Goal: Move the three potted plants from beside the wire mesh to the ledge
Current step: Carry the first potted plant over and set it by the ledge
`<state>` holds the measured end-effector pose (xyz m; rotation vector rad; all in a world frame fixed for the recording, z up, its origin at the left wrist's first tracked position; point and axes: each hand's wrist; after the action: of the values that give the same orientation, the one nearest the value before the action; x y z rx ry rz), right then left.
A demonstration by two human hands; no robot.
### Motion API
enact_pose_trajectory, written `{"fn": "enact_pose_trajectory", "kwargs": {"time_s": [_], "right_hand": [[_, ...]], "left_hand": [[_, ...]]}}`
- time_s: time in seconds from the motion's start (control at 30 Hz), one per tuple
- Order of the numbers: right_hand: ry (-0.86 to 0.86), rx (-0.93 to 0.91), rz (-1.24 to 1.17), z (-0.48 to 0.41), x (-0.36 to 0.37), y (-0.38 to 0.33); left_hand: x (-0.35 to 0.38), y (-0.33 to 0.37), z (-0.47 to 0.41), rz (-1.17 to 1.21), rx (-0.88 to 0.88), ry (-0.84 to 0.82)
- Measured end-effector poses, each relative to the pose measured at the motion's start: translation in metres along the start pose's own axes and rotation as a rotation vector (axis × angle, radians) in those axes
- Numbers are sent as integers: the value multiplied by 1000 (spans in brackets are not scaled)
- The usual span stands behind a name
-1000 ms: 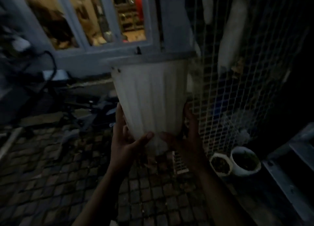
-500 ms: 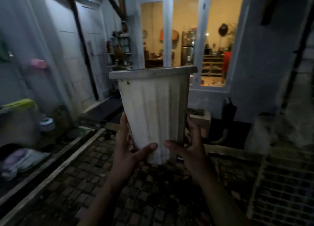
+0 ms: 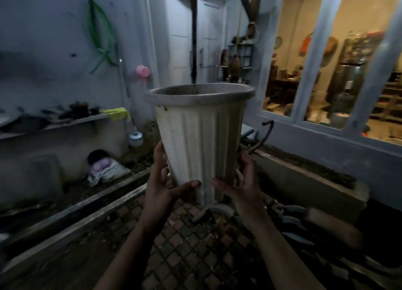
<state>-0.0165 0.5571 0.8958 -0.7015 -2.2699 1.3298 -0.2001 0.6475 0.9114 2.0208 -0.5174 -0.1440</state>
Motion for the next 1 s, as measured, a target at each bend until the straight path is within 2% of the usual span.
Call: {"fn": "enact_pose_trajectory", "kwargs": {"time_s": [0.27, 0.5, 0.8, 1.0], "right_hand": [[-268, 96, -158, -123, 37, 77], [-327, 160, -271, -201, 102, 154], [-314, 314, -332, -352, 190, 284], [-228, 375, -358, -458, 216, 359]], "left_hand": [[-1, -57, -73, -81, -67, 270], [-52, -125, -154, -61, -95, 432], [-107, -254, -330, -41, -220, 416], [-98, -336, -443, -60, -239, 346]]}}
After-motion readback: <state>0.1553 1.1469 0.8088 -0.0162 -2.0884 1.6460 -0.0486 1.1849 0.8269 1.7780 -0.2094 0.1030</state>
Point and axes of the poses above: each hand's wrist, its own z-axis away from the middle knuckle, its own x-axis out of the palm, y = z × x, and after that the axes turned 6 degrees about y, right-handed
